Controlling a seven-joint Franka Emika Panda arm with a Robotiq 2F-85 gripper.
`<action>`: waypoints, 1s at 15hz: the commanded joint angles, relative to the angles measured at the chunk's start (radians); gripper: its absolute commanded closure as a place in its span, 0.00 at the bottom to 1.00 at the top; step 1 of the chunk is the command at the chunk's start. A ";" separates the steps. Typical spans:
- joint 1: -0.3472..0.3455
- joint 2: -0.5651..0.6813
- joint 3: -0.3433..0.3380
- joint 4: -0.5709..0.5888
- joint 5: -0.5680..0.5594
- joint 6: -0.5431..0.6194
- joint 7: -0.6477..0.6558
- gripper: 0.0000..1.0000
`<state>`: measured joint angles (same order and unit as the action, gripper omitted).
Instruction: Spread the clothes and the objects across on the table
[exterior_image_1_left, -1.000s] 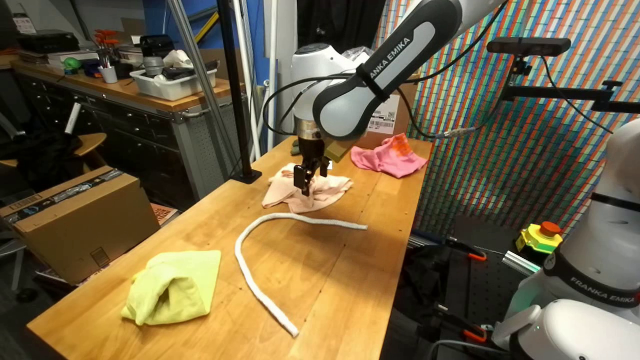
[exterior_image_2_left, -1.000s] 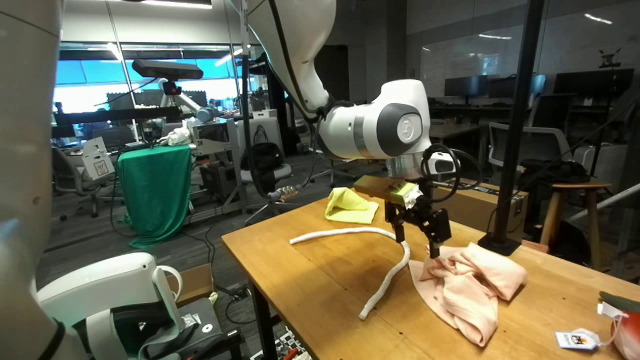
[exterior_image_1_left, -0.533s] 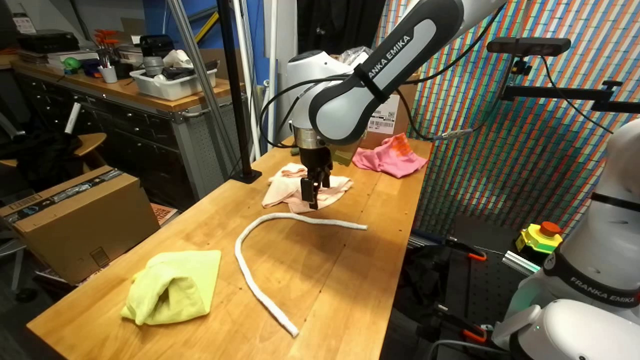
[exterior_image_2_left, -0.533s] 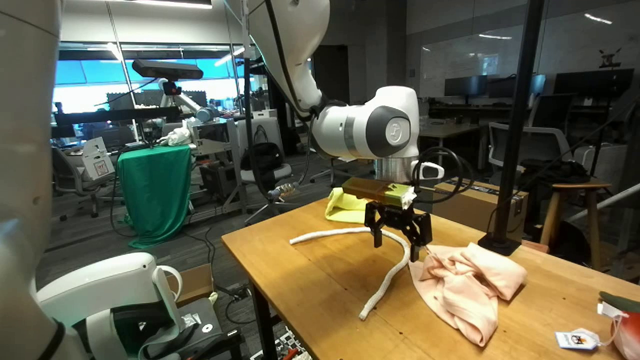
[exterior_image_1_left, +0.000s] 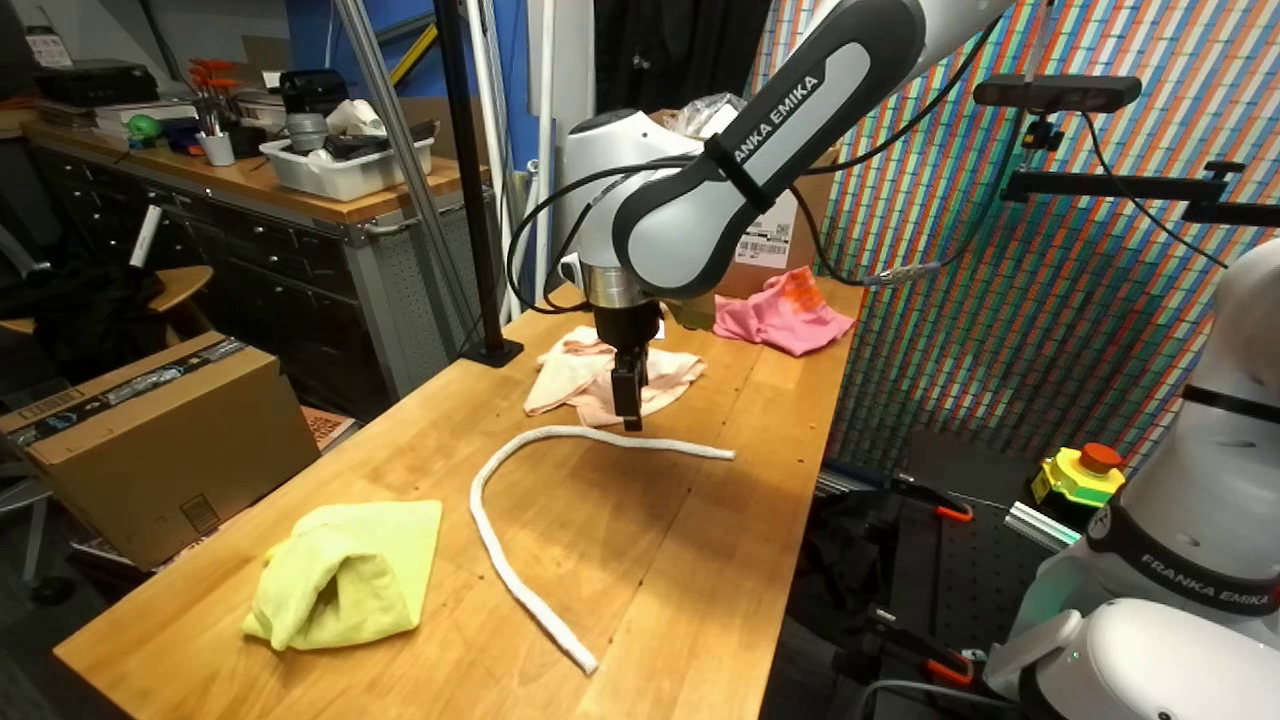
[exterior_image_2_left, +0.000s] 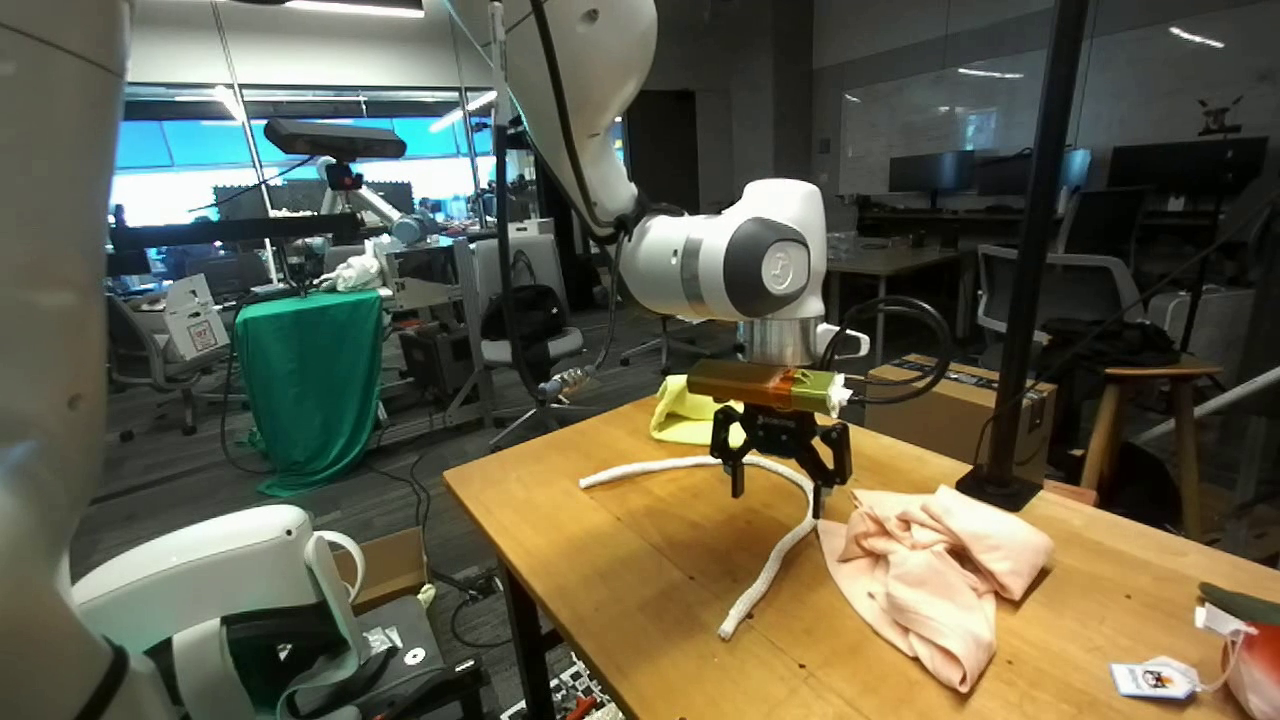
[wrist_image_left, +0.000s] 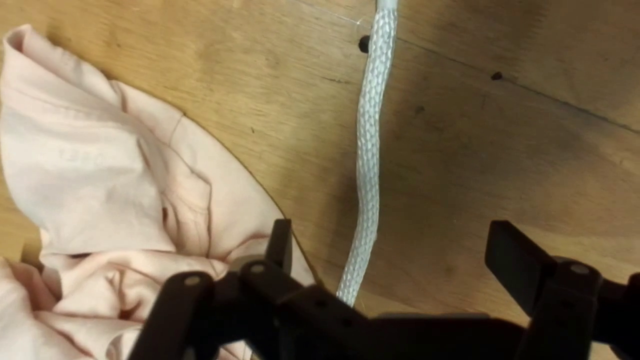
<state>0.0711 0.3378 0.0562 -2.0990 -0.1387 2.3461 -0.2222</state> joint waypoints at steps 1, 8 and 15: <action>-0.015 0.033 0.028 0.039 0.010 0.039 -0.071 0.00; -0.022 0.116 0.066 0.121 0.019 0.083 -0.163 0.00; -0.041 0.220 0.099 0.214 0.014 0.071 -0.286 0.00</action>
<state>0.0592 0.5058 0.1234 -1.9479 -0.1356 2.4241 -0.4350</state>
